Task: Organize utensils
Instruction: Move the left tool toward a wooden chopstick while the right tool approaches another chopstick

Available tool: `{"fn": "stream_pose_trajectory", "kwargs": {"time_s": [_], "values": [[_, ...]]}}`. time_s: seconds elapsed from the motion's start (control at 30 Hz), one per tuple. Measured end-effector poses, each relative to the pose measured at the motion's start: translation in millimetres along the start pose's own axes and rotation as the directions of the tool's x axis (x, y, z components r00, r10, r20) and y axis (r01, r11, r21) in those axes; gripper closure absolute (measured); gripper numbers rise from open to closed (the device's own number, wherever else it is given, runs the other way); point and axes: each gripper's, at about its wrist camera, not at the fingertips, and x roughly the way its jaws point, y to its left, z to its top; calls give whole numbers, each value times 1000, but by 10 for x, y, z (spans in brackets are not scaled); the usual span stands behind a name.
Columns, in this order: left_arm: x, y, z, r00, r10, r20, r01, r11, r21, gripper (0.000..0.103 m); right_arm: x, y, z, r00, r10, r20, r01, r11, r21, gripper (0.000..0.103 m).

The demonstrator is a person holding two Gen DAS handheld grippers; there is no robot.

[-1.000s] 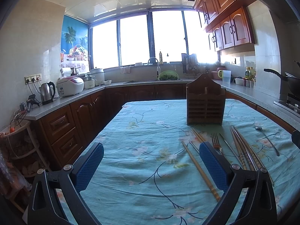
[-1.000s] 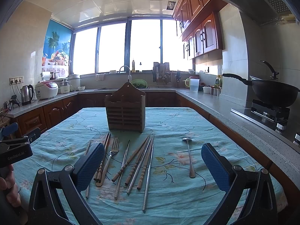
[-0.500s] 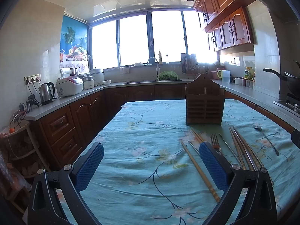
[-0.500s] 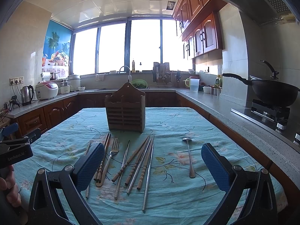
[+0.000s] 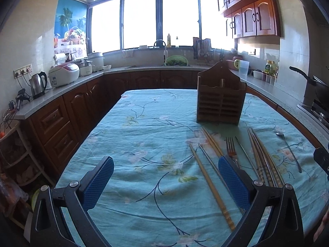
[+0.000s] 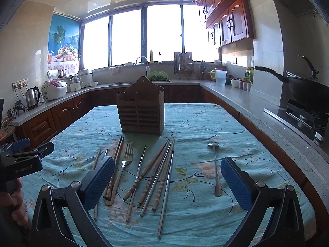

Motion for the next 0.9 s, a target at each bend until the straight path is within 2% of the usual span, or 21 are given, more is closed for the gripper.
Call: {"fn": "stream_pose_trajectory", "kwargs": {"time_s": [0.1, 0.2, 0.27, 0.33, 0.37, 0.43, 0.5, 0.63, 0.8, 0.87, 0.9], "values": [[192, -1, 152, 997, -27, -67, 26, 1000, -5, 2, 212, -80, 103, 997, 38, -62, -35, 998, 49, 1], [406, 24, 295, 988, -55, -142, 52, 998, -24, 7, 451, -142, 200, 990, 66, -122, -56, 994, 90, 2], [549, 16, 374, 980, -69, -189, 65, 998, -25, 12, 603, -174, 247, 985, 79, -155, -63, 993, 104, 9], [662, -6, 445, 971, -80, -227, 77, 997, -20, 16, 767, -220, 282, 977, 90, -194, -67, 990, 122, 22], [716, -18, 483, 965, -84, -248, 83, 996, -15, 19, 852, -250, 287, 972, 93, -217, -64, 989, 134, 26], [811, -47, 550, 956, -89, -280, 92, 996, -4, 26, 1020, -295, 280, 960, 87, -267, -49, 988, 146, 44], [912, -89, 600, 948, -88, -306, 95, 995, 10, 29, 1206, -330, 261, 941, 91, -325, -42, 987, 155, 54], [1143, -167, 641, 930, -90, -356, 102, 995, 15, 47, 1543, -320, 162, 904, 85, -419, -31, 990, 135, 77], [1350, -257, 620, 908, -87, -411, 106, 994, 24, 66, 1785, -296, 42, 863, 70, -500, -18, 994, 107, 83], [1428, -308, 580, 896, -99, -433, 119, 993, 20, 71, 1776, -301, 46, 867, 53, -495, -9, 996, 92, 85], [1424, -327, 578, 898, -112, -425, 133, 991, 21, 72, 1801, -305, 50, 864, 39, -502, 2, 997, 81, 87]]}}
